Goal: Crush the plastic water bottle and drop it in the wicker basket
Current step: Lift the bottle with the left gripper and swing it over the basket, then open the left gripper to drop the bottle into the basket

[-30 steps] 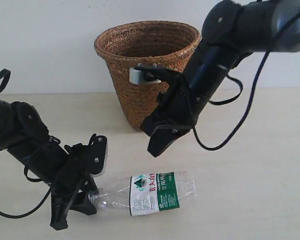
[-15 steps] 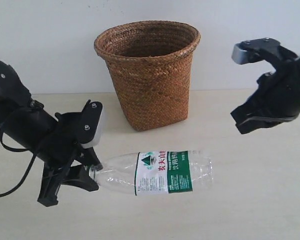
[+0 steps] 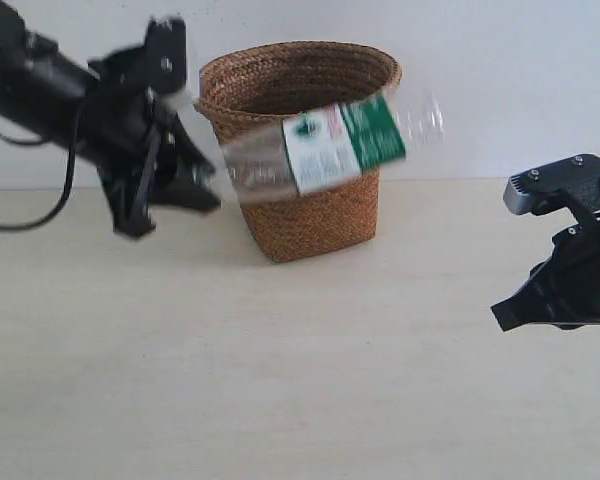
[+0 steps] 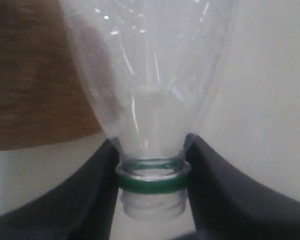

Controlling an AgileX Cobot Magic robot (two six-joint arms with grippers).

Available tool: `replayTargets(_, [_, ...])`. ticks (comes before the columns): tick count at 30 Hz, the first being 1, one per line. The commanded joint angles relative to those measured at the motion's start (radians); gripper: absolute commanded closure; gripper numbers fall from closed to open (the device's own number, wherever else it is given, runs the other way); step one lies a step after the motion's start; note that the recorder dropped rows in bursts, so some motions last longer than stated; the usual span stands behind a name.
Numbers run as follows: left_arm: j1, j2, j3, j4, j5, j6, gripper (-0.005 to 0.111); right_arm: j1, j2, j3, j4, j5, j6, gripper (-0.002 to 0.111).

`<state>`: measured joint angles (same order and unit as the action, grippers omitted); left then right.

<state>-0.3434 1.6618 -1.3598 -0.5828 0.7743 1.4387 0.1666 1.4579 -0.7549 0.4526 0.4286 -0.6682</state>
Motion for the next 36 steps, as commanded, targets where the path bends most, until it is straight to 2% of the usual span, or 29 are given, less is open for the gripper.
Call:
replayTargets(1, [0.008,0.076,-0.18,-0.039,-0.337,-0.115,0.095,-0.007,-0.005,0.011,0.002,-0.055,-0.015,0.108])
replayTargets(3, [0.008,0.134,-0.269,-0.064,-0.361,-0.085,0.074,-0.007,-0.005,0.011,0.005,-0.056,-0.015,0.108])
replayTargets(4, [0.008,0.179,-0.32,-0.067,-0.344,-0.092,0.052,-0.007,-0.005,0.011,0.007,-0.056,-0.015,0.108])
replayTargets(5, [0.01,0.207,-0.365,-0.067,-0.33,-0.107,0.038,-0.007,-0.005,0.011,0.007,-0.056,-0.015,0.108])
replayTargets(7, [0.012,0.264,-0.436,-0.057,-0.291,-0.16,0.021,-0.007,-0.005,0.011,0.007,-0.056,-0.015,0.108])
replayTargets(8, [0.012,0.281,-0.455,-0.051,-0.28,-0.171,0.021,-0.007,-0.005,0.011,0.007,-0.056,-0.015,0.108])
replayTargets(13, [0.01,0.286,-0.477,-0.037,-0.273,-0.175,0.025,-0.007,-0.005,0.011,0.007,-0.062,-0.015,0.108])
replayTargets(16, [0.01,0.262,-0.477,0.055,-0.23,-0.235,0.032,-0.007,-0.005,0.011,0.009,-0.067,-0.015,0.108])
replayTargets(19, [0.01,0.234,-0.477,0.227,-0.112,-0.352,0.057,-0.007,-0.003,0.011,0.016,-0.073,-0.015,0.108])
replayTargets(23, [0.012,0.21,-0.477,0.41,0.12,-0.513,0.1,-0.007,-0.003,0.011,0.043,-0.102,-0.015,0.108])
replayTargets(26, [0.013,0.204,-0.477,0.487,0.265,-0.577,0.102,-0.007,-0.003,0.009,0.06,-0.115,-0.015,0.108])
replayTargets(30, [0.027,0.202,-0.477,0.532,0.365,-0.741,0.102,-0.007,-0.003,-0.034,0.148,-0.104,-0.015,0.108])
replayTargets(33, [0.034,0.202,-0.477,0.539,0.436,-0.846,0.102,-0.007,-0.003,-0.089,0.152,0.005,-0.015,0.108])
replayTargets(36, [0.034,0.202,-0.477,0.569,0.447,-0.941,0.102,-0.007,-0.003,-0.161,0.122,0.139,-0.015,0.108])
